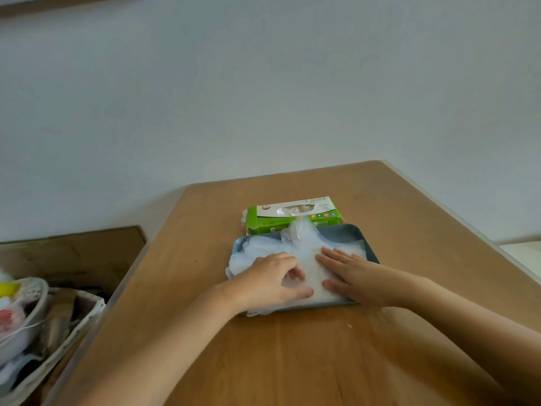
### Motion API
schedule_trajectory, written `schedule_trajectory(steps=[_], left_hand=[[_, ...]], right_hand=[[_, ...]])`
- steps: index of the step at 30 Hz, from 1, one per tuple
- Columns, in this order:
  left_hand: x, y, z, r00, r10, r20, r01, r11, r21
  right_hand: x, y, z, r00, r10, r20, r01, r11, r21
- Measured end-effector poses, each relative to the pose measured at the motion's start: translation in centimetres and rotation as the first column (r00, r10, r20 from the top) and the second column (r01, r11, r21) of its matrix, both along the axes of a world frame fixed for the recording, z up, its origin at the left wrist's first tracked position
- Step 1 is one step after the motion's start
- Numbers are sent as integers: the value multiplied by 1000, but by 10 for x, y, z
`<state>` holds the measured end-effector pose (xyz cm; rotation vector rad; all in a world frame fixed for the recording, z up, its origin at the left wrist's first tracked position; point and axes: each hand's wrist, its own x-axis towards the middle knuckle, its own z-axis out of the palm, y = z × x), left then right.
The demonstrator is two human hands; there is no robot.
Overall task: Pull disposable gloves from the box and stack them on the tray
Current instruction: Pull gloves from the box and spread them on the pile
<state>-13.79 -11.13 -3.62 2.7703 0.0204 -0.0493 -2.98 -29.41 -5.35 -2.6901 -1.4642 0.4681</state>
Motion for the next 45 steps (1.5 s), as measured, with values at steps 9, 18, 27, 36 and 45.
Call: schedule_trajectory(steps=[9,18,27,36,45], left_hand=[[-63,23,17,988,-13,-157,15,1000,11],[-27,31,47,983,126,131,-97,973,-208],[12,45,-12,996,-64,-68,60,996,-65],[9,57,12,932,-56,-357,119,980,157],[65,74,42,997,59,-51,-62,995,-72]], right_hand=[[-2,2,6,1000,-8,-22,7,1000,-28],[-3,3,12,1000,-13,-26,11,999,-47],[2,2,23,1000,15,-25,-17,998,-68],[58,31,78,990,-9,-141,4,999,-34],[136,132,42,990,75,117,-110,939,325]])
